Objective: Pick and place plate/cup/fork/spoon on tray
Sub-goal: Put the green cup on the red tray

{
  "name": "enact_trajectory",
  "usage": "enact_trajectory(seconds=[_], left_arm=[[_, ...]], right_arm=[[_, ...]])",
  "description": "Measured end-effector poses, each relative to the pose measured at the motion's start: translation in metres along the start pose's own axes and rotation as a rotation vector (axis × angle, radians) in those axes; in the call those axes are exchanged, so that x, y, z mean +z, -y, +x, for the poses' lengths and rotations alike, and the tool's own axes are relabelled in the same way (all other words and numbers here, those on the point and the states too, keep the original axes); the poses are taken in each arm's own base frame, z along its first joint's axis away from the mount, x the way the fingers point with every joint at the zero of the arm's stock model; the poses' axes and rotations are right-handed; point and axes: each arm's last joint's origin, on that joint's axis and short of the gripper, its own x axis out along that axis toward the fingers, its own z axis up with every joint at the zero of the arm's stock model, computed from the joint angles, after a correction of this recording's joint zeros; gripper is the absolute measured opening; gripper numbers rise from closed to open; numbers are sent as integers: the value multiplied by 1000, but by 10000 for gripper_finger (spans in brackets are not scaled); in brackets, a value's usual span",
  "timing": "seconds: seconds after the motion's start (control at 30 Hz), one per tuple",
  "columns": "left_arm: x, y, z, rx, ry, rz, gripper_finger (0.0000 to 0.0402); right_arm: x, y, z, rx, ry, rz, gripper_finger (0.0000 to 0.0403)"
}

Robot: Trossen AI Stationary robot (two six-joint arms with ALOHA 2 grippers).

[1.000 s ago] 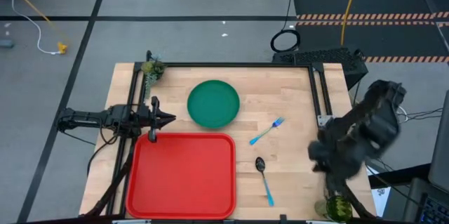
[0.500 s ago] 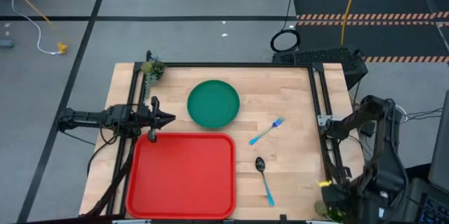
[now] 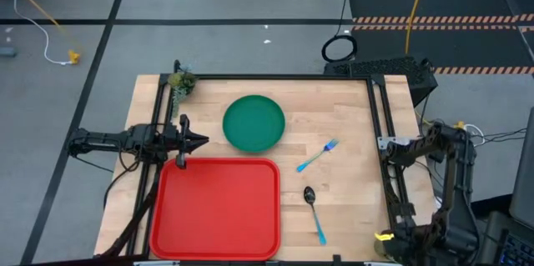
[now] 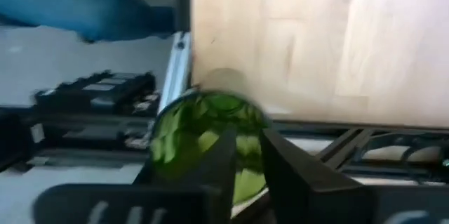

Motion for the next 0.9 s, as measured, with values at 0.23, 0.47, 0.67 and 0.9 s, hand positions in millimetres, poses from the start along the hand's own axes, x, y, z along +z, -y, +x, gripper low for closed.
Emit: enact_trajectory(seconds=[0.23, 0.47, 0.67, 0.9], left_arm=[[0, 0, 0, 0, 0, 3, 42], [0, 0, 0, 0, 0, 4, 42], [0, 0, 0, 0, 1, 6, 42], [0, 0, 0, 0, 1, 6, 42]], right_arm=[[2, -3, 9, -74, -8, -47, 140], [-1, 1, 25, -113, -64, -55, 139], [-4, 5, 44, -151, -134, -104, 138], [-5, 8, 57, -183, -157, -144, 130]])
